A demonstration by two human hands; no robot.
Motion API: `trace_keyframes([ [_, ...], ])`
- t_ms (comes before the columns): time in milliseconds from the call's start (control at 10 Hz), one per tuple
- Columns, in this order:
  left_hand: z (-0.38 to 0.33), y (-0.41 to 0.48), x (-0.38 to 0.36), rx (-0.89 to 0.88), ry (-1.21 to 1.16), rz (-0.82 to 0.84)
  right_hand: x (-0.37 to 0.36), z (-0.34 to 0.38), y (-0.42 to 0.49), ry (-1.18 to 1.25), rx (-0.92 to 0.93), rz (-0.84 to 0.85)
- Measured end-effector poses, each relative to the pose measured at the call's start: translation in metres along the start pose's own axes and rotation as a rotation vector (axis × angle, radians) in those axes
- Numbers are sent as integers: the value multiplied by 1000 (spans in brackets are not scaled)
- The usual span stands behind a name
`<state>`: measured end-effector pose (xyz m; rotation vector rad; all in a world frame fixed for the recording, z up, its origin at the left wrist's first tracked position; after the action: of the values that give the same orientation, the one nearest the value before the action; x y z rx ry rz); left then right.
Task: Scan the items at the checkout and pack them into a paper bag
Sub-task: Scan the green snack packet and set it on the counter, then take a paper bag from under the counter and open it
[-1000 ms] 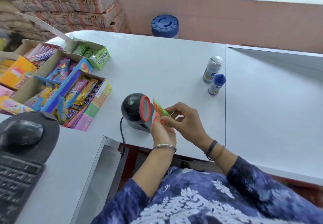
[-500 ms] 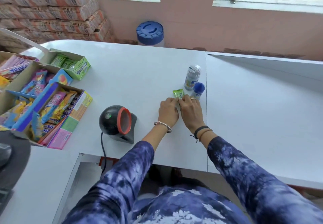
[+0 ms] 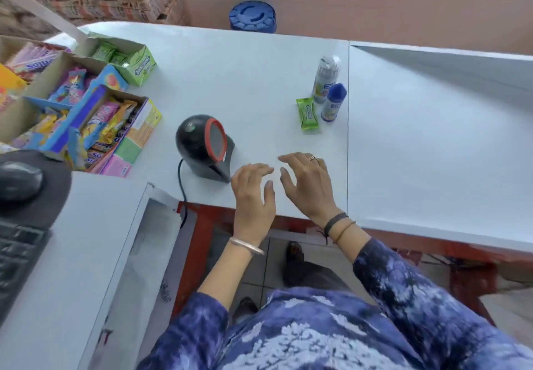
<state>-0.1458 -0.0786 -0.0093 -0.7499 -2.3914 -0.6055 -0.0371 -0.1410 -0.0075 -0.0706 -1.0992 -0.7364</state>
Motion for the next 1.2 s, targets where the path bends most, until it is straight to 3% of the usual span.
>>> trace_keyframes([
  [300, 51, -149, 126, 162, 234, -37, -48, 130, -103, 150, 208, 267],
  [400, 76, -183, 159, 316, 371, -11, -75, 169, -133, 166, 351, 391],
  [500, 88, -204, 179, 497, 402, 39, -96, 199, -153, 209, 470, 513],
  [600, 92, -212, 191, 565, 346, 86, -110, 217, -159, 171, 568, 552],
  [700, 109, -218, 190, 633, 288, 133, -115, 221, -158, 143, 598, 574],
  [900, 96, -213, 197, 607, 217, 238, -109, 221, -151, 135, 619, 589],
  [1100, 87, -213, 200, 697, 42, 107, -105, 228, -146, 83, 651, 379],
  [1200, 77, -204, 197, 602, 199, 84, -88, 225, -143, 79, 652, 369],
])
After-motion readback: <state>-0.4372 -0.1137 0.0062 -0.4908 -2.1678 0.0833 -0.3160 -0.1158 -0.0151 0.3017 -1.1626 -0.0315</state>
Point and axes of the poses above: each hand's wrist, its own y-axis towards the middle knuckle, its own x-axis out of the back of the hand, z = x × y, the point moved 3 cm from there along y, towards the middle knuckle
